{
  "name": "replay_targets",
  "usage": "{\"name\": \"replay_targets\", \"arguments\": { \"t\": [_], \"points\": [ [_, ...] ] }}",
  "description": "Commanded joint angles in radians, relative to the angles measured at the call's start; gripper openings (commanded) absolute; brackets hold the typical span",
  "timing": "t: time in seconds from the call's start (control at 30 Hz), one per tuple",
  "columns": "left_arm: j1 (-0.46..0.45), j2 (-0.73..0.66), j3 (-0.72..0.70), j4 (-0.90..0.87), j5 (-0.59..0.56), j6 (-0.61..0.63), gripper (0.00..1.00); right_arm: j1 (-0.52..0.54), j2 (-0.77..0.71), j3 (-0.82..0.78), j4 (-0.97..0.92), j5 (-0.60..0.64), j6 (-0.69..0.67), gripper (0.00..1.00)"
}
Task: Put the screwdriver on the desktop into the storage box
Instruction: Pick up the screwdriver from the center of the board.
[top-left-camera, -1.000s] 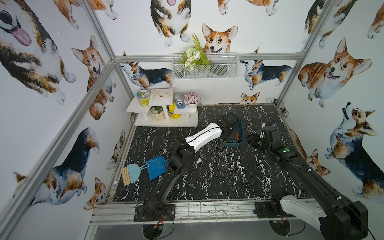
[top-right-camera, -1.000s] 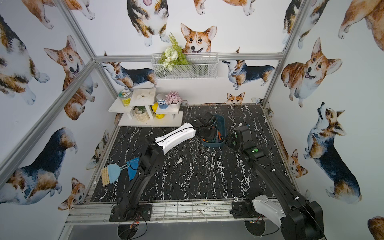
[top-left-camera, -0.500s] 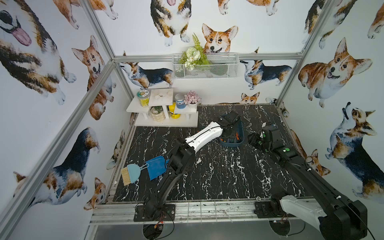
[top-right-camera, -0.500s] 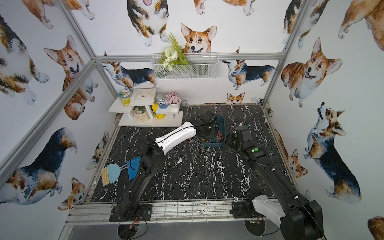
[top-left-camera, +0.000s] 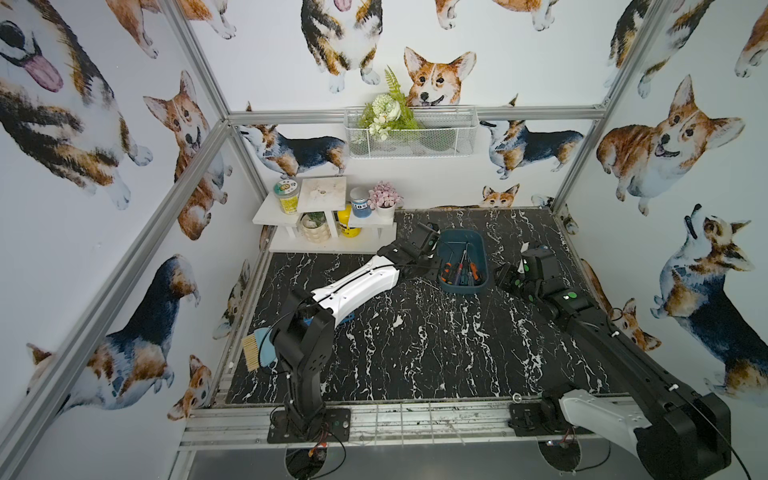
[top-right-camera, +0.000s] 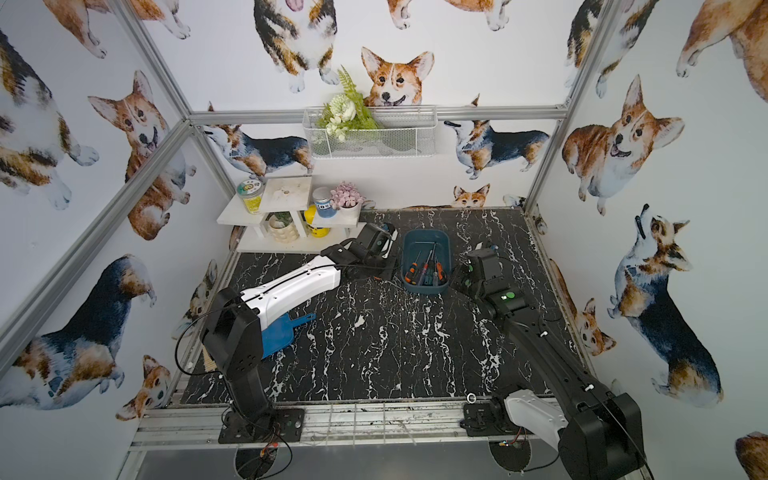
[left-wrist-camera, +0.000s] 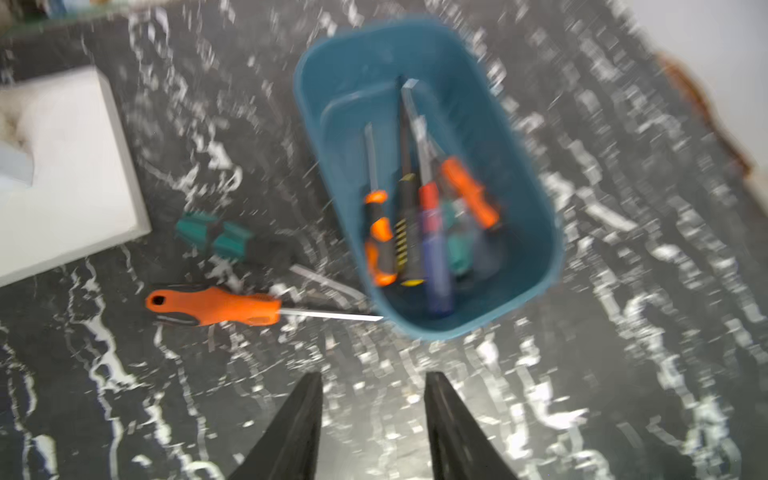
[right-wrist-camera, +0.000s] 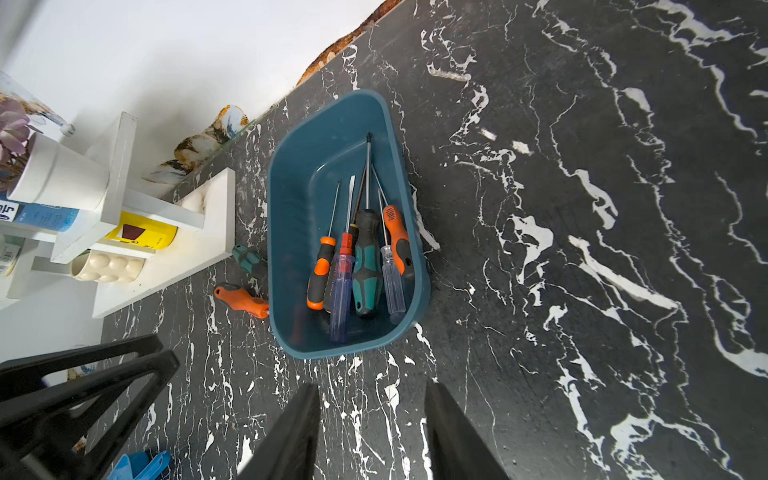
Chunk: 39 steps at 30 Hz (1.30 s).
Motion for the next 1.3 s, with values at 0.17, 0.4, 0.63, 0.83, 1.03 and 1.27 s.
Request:
{"name": "replay_targets", "arguments": {
  "t": [0.17,0.4,0.63,0.83,1.03,1.27],
  "points": [
    [0.054,0.054,-0.006,-0.049,-0.005,0.42,0.62,-0.002,-0.013,0.012,-0.017,0.027,-0.03,0.47],
    [0.076,0.22,0.186,-0.184,-0.115,0.577,0.68,-0.002,-0.012,0.032,-0.039,0.038,-0.046,0.48],
    [0.078,0.305,0.267,-0.249,-0.163,0.694,0.68,-0.001,-0.026,0.038,-0.062,0.068,-0.051,0.48],
    [0.088,0.328,0.255,-0.302,-0.082,0.725,0.69,-0.002,-0.02,0.042,-0.069,0.072,-0.047,0.48],
    [0.088,0.363,0.28,-0.286,-0.115,0.717,0.69,-0.002,-0.011,0.034,-0.061,0.045,-0.035,0.48],
    [0.092,0.406,0.292,-0.276,-0.14,0.717,0.69,-0.002,-0.013,0.035,-0.062,0.049,-0.039,0.48]
  ]
}}
